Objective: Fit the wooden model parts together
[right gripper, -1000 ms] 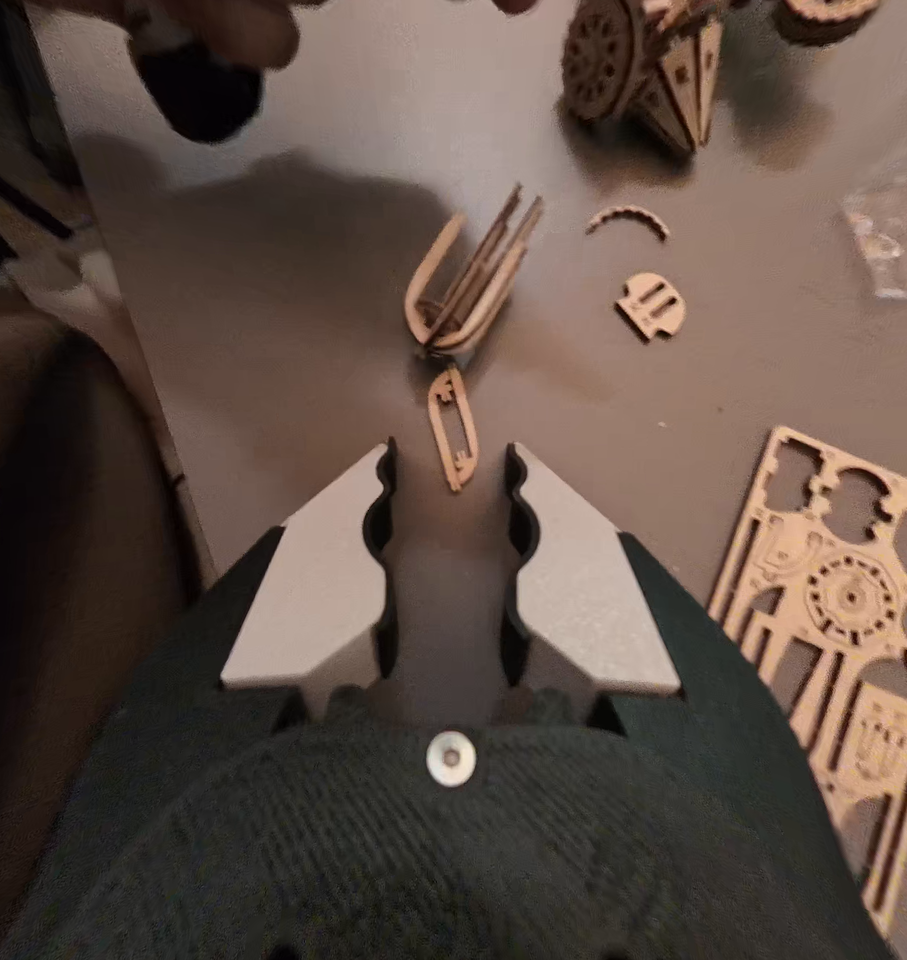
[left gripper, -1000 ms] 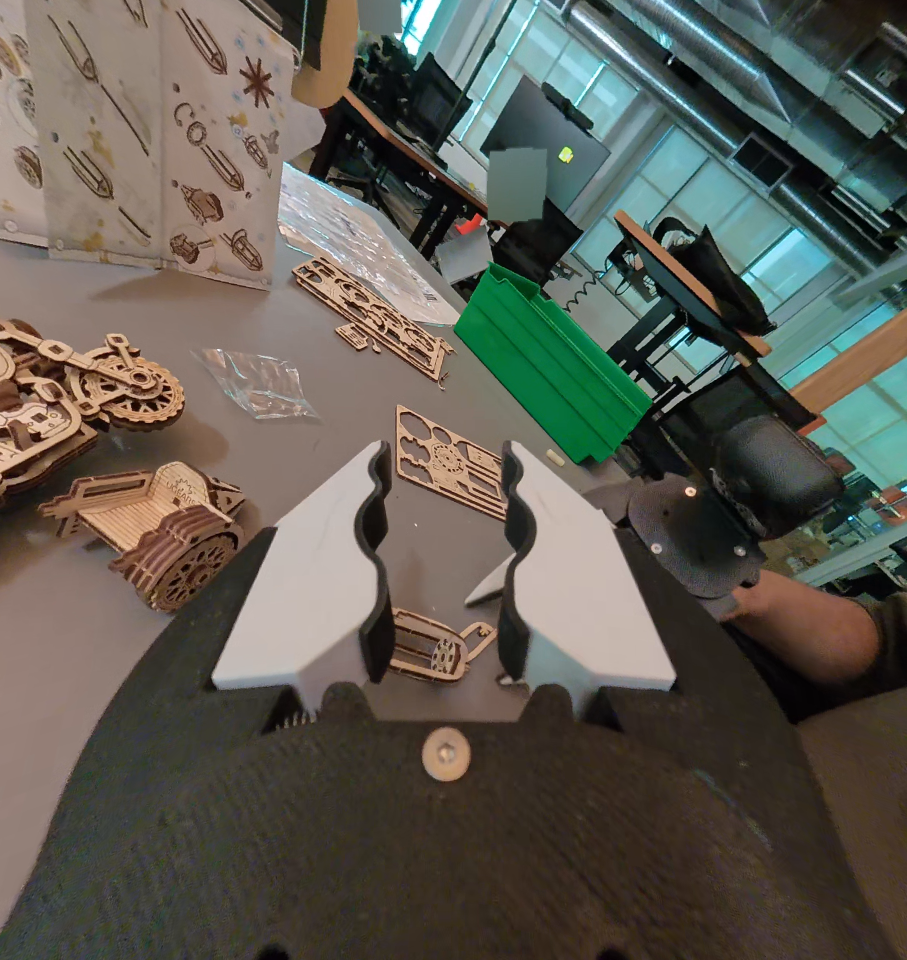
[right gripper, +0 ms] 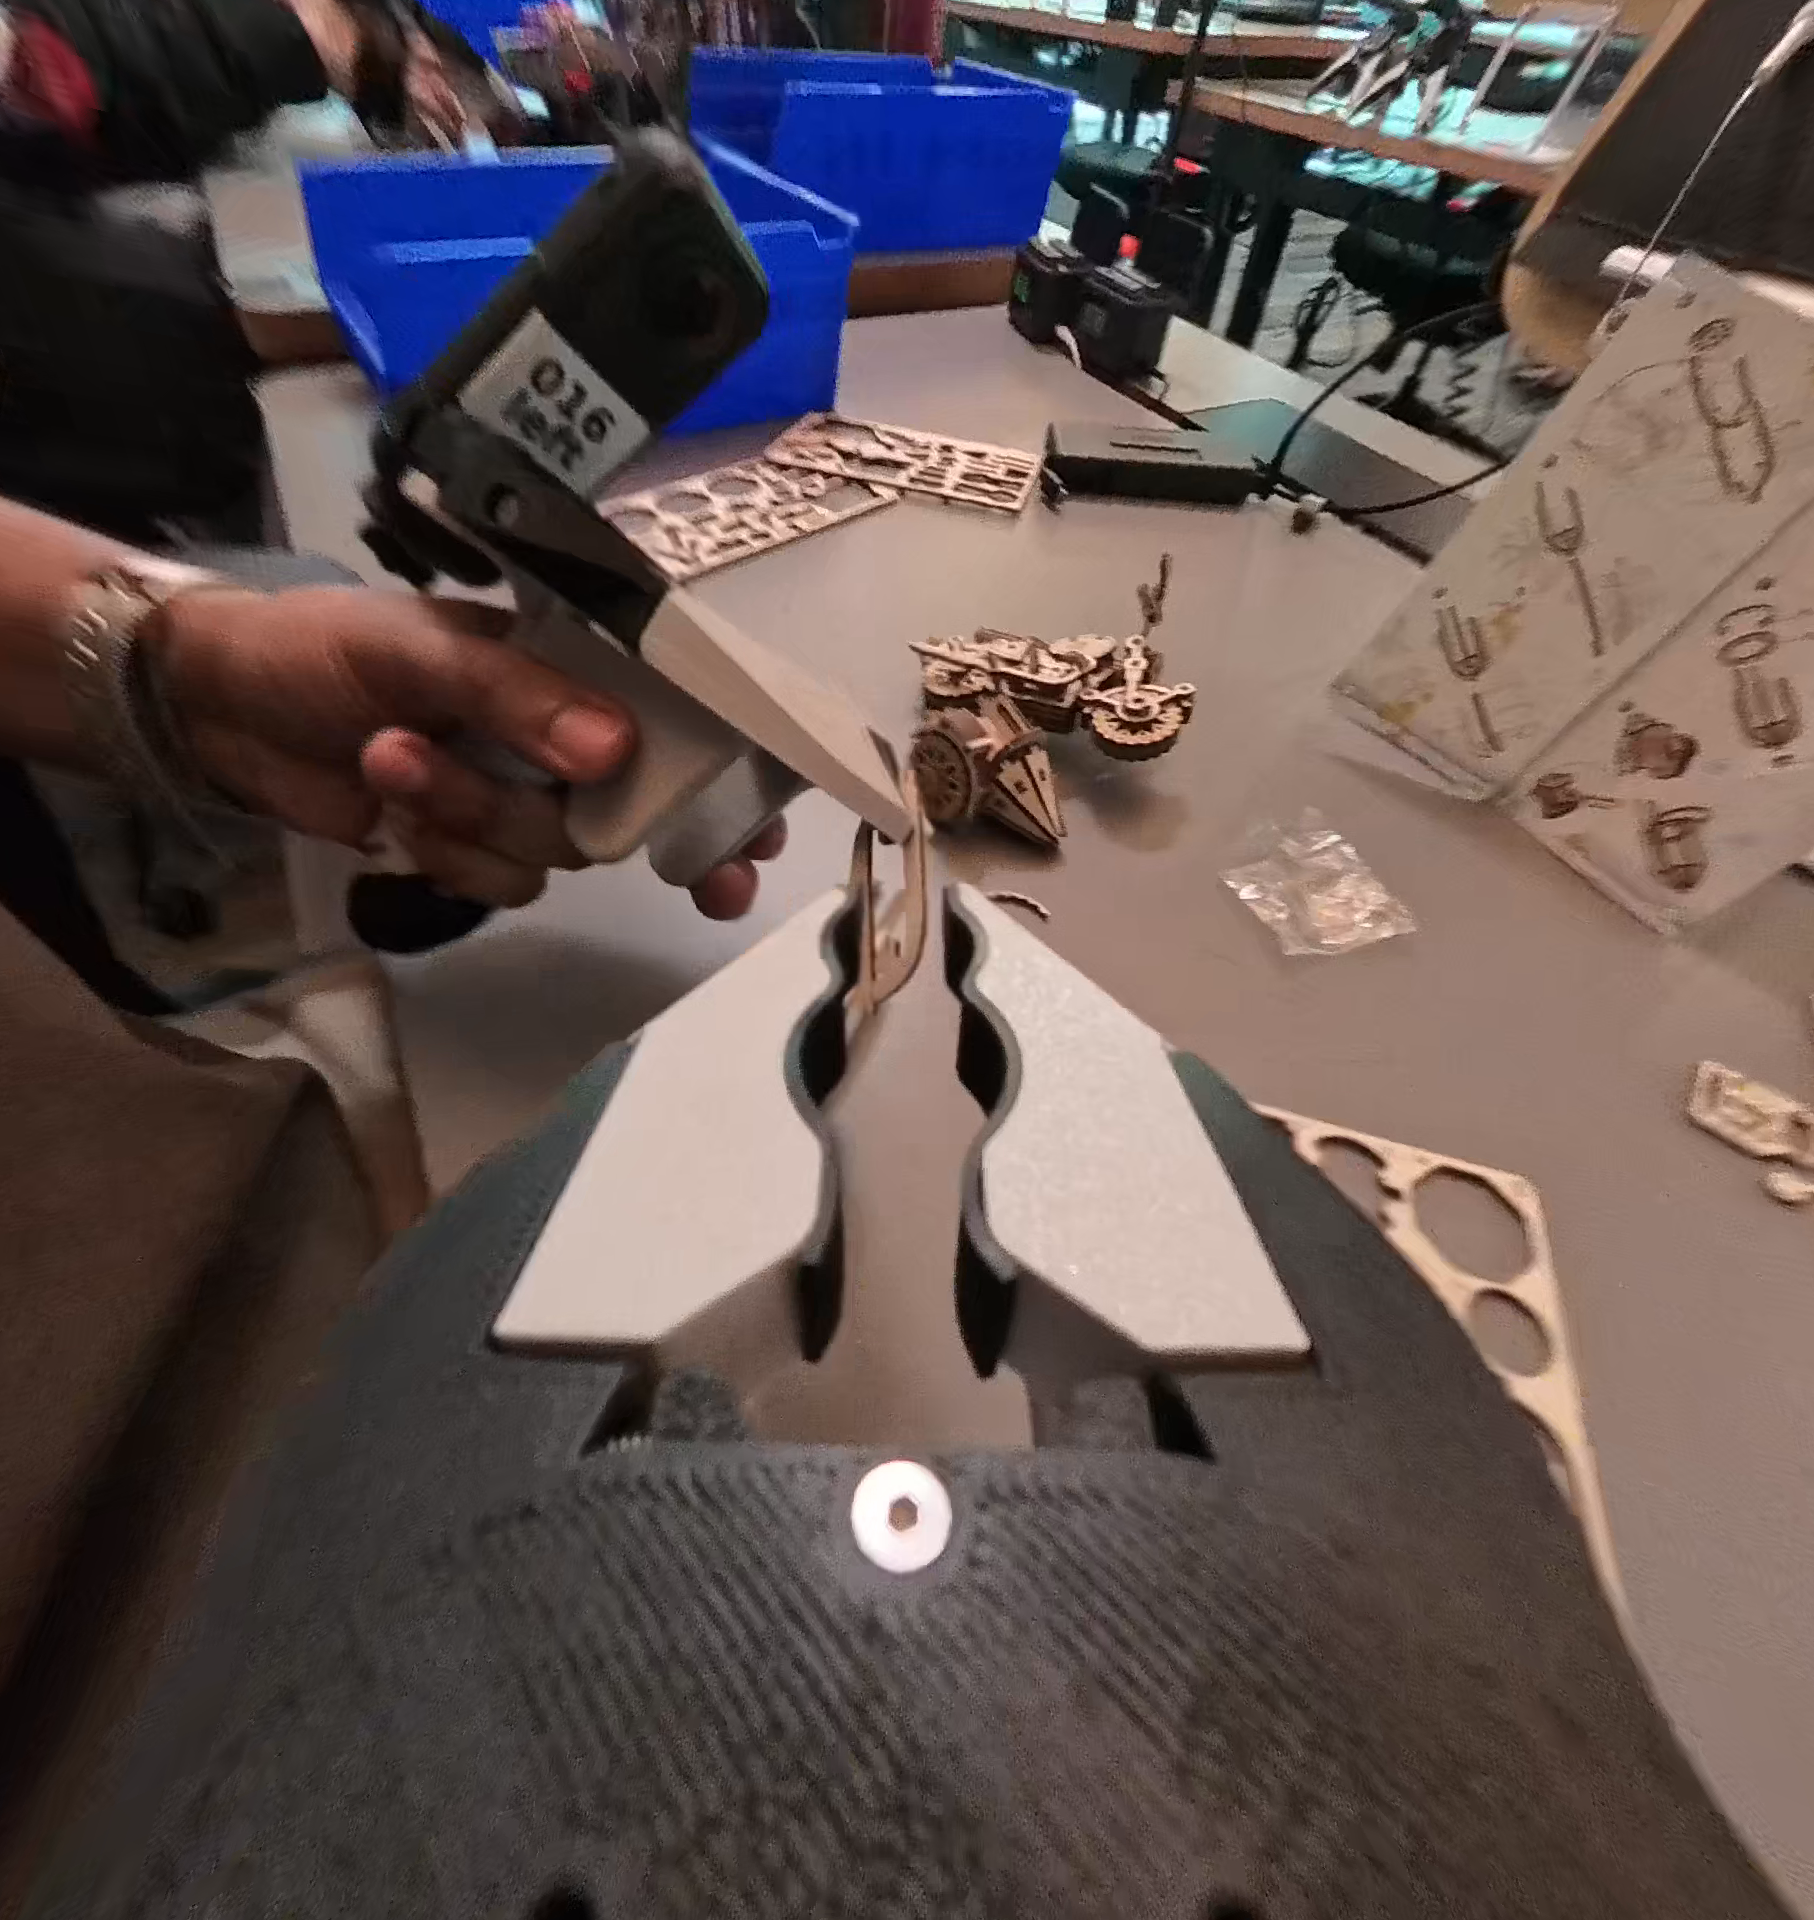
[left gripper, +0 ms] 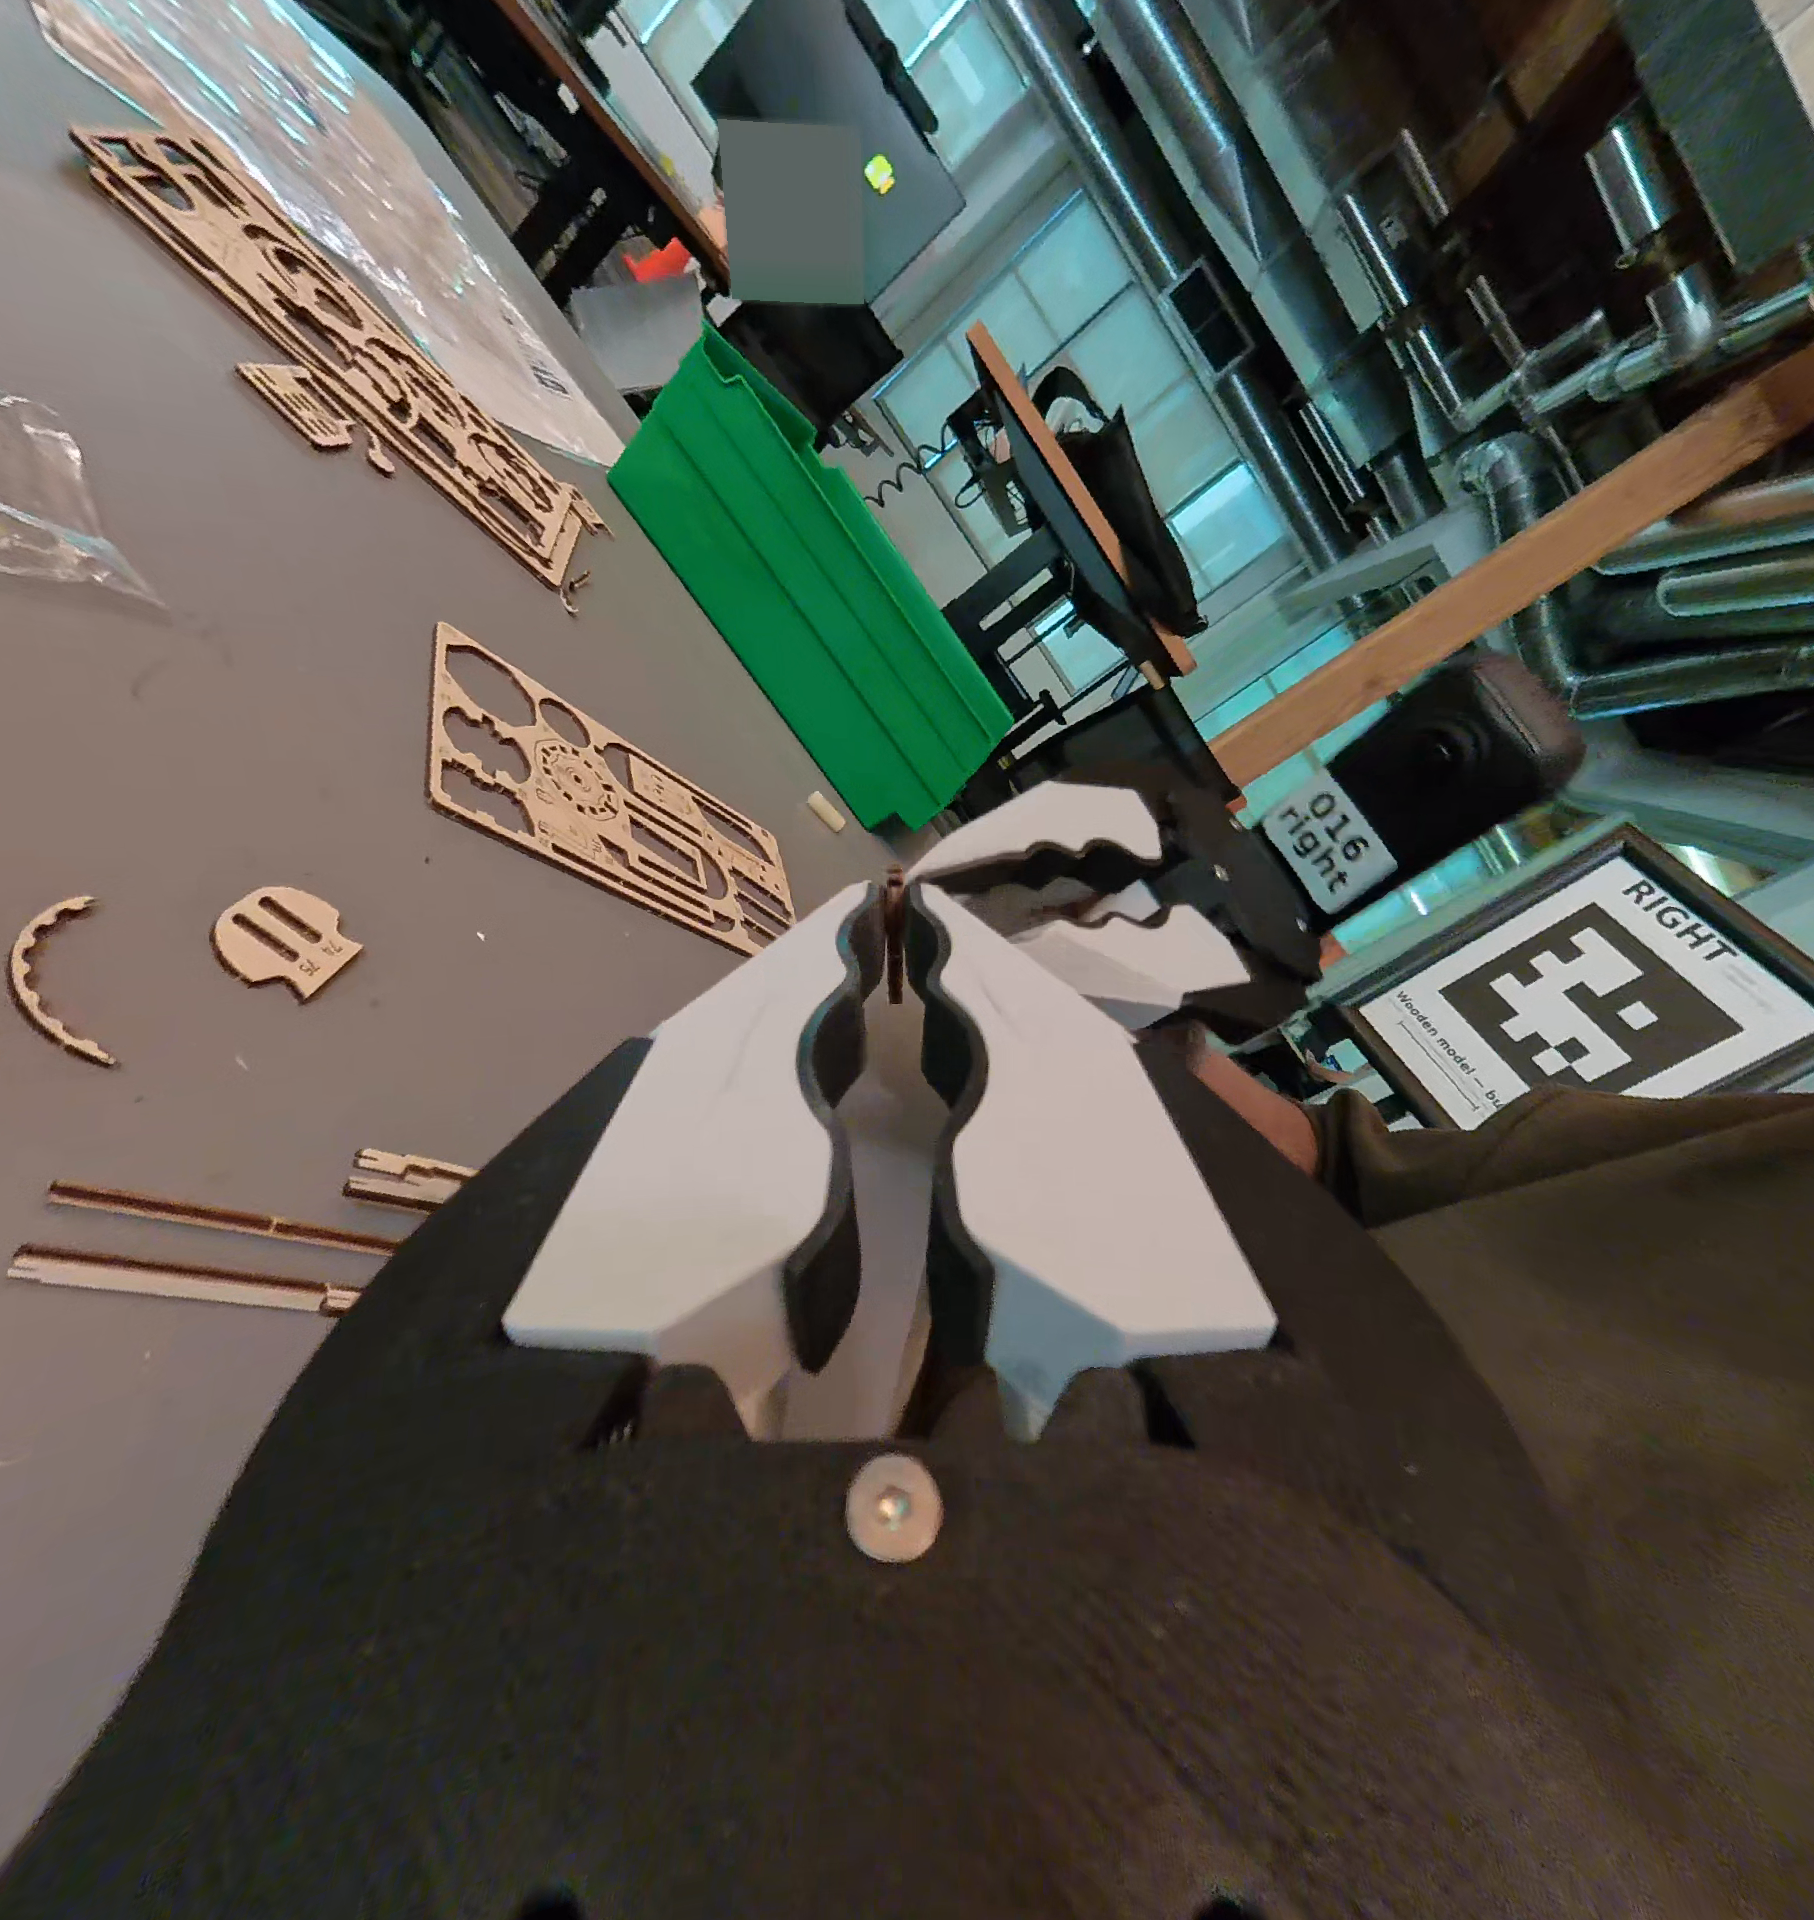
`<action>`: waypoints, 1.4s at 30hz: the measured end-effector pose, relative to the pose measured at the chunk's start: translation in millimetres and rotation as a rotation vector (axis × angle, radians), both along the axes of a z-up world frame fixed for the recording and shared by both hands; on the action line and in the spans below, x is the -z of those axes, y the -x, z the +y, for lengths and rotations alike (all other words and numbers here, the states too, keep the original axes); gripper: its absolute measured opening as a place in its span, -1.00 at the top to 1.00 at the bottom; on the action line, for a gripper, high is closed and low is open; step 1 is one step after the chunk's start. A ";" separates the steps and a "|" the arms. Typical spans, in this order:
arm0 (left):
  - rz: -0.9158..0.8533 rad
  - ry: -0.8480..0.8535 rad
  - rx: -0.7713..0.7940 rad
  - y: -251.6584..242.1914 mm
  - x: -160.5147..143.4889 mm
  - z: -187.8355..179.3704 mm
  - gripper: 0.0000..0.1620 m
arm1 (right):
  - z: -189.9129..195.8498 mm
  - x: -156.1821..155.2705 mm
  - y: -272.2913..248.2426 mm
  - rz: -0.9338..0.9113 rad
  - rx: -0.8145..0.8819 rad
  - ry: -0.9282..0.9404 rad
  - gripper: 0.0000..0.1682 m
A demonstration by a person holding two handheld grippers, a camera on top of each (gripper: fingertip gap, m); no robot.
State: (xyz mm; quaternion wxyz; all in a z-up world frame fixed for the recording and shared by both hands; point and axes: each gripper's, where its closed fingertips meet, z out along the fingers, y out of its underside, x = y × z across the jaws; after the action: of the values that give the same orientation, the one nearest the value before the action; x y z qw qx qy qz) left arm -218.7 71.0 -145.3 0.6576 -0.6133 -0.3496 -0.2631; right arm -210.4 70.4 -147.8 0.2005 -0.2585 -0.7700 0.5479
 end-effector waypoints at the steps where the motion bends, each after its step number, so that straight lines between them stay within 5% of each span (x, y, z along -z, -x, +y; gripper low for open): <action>1: 0.002 -0.004 0.007 -0.8 -0.6 0.1 1.00 | 0.7 -2.8 -0.6 -0.045 -0.006 0.055 0.81; 6: 0.012 -0.050 0.051 -6.0 -8.9 0.8 1.00 | -3.8 8.7 -9.3 -0.315 -0.093 0.209 0.74; 11: 0.011 -0.065 0.055 -6.8 -11.6 1.1 0.98 | -6.3 4.6 -12.9 -0.449 -0.147 0.349 0.93; 19: 0.037 -0.043 0.059 -10.0 -8.4 3.9 0.98 | -2.4 0.2 -10.4 -0.487 -0.145 0.424 0.99; 22: 0.052 -0.028 0.056 -8.5 -7.9 2.1 0.99 | 0.3 -5.9 -9.2 -0.496 -0.158 0.473 0.82; 24: 0.060 -0.023 0.073 -10.6 -8.6 2.2 1.00 | 3.5 -3.2 -8.0 -0.509 -0.150 0.467 0.97; 29: 0.084 -0.011 0.098 -15.1 -8.9 3.7 0.99 | 4.6 -4.2 -11.6 -0.553 -0.183 0.488 0.98; 37: 0.487 0.193 0.003 -15.3 -8.1 4.7 0.98 | 6.1 1.1 -4.6 -0.669 -0.115 0.598 0.95; 42: 0.451 0.166 0.016 -14.0 -9.1 2.7 0.99 | 4.3 -0.3 -4.1 -0.611 -0.093 0.556 0.95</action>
State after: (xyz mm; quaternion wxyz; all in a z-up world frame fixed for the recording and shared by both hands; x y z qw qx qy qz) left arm -204.7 73.7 -136.2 0.6643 -0.7112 -0.2094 -0.0952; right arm -206.2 74.7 -147.6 -0.1396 -0.4185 -0.6277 0.6413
